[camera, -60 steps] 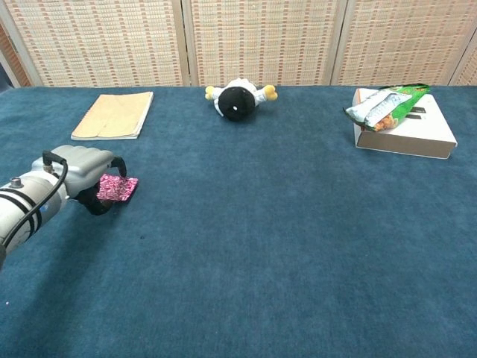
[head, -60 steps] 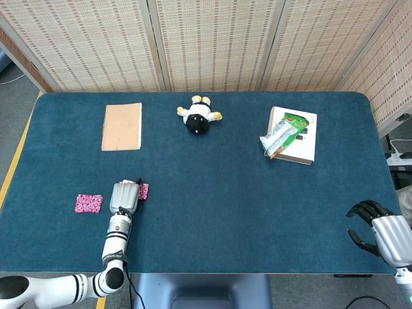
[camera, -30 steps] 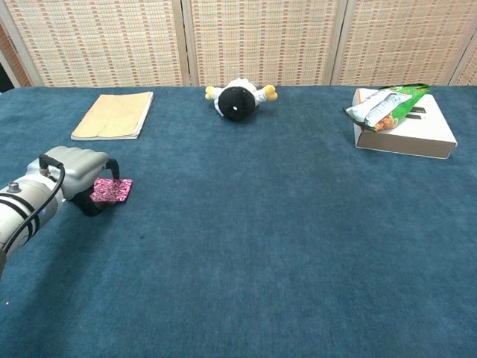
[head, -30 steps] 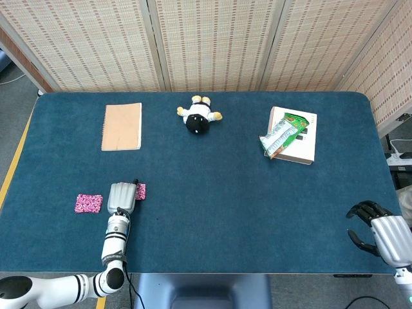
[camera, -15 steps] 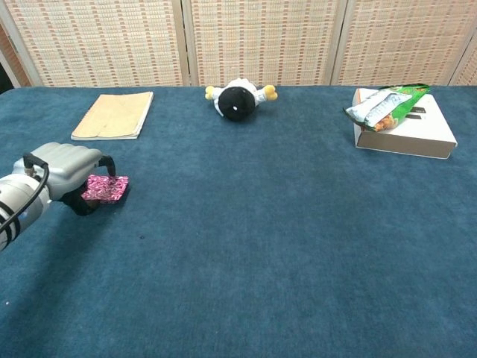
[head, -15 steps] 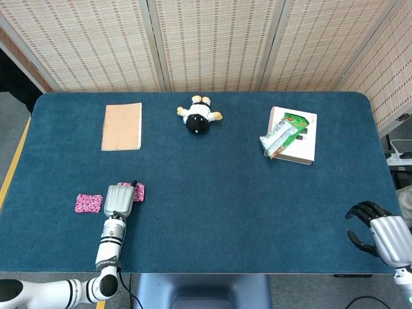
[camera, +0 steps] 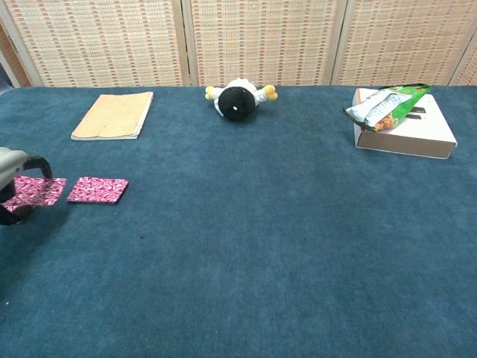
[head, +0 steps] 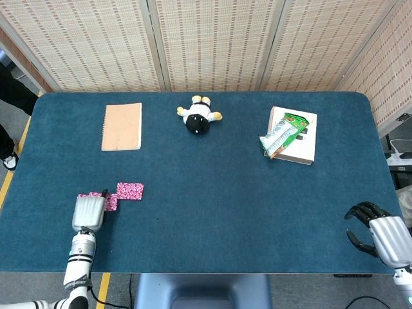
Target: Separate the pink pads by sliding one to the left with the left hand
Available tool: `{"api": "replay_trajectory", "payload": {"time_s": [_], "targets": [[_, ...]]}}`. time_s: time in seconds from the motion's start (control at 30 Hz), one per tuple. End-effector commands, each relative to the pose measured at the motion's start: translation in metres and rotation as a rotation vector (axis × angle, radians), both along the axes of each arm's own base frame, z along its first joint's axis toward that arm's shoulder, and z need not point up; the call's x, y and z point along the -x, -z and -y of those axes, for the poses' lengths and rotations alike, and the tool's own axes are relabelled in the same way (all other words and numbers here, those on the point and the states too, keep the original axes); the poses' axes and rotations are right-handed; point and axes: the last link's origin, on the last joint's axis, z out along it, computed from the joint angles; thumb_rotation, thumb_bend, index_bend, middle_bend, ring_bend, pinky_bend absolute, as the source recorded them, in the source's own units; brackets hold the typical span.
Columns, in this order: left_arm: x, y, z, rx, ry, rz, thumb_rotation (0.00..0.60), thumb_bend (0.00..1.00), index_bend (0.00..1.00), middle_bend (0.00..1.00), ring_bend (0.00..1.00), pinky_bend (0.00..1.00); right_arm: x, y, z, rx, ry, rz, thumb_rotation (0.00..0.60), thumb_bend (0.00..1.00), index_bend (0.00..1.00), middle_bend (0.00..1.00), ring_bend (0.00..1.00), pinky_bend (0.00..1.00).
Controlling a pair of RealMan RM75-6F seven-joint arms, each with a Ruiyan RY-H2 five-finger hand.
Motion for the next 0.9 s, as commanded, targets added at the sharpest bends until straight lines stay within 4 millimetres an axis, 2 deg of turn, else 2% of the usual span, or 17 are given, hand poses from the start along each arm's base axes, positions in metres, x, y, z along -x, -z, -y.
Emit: {"api": "replay_trajectory", "payload": {"time_s": [0.03,0.3,0.5,0.73,0.9], "targets": [[0.017,-0.013,0.017,-0.019,-0.036,0.007,0.6,0.41,0.5,1.0,1.0,1.0,0.0,0.0,0.0,0.0,0.0,0.0,0.6,0.23,0.45,0.37,0.25,0.49],[0.055,-0.026,0.045,-0.034,-0.129,0.001,0.6,0.41,0.49,1.0,1.0,1.0,0.0,0.001,0.001,-0.001,0.004,-0.003,0.6,0.23,0.45,0.37,0.25,0.49],[0.068,-0.024,0.053,-0.028,-0.153,0.003,0.6,0.41,0.48,1.0,1.0,1.0,0.0,0.003,0.002,-0.006,0.009,-0.01,0.6,0.23,0.45,0.37,0.25,0.49],[0.072,-0.017,0.054,-0.028,-0.143,-0.015,0.6,0.4,0.3,1.0,1.0,1.0,0.0,0.003,0.002,-0.003,0.012,-0.011,0.6,0.23,0.45,0.37,0.25,0.49],[0.076,-0.014,0.055,-0.021,-0.154,-0.033,0.6,0.39,0.24,1.0,1.0,1.0,0.0,0.003,0.002,-0.004,0.012,-0.011,0.6,0.23,0.45,0.37,0.25,0.49]]}}
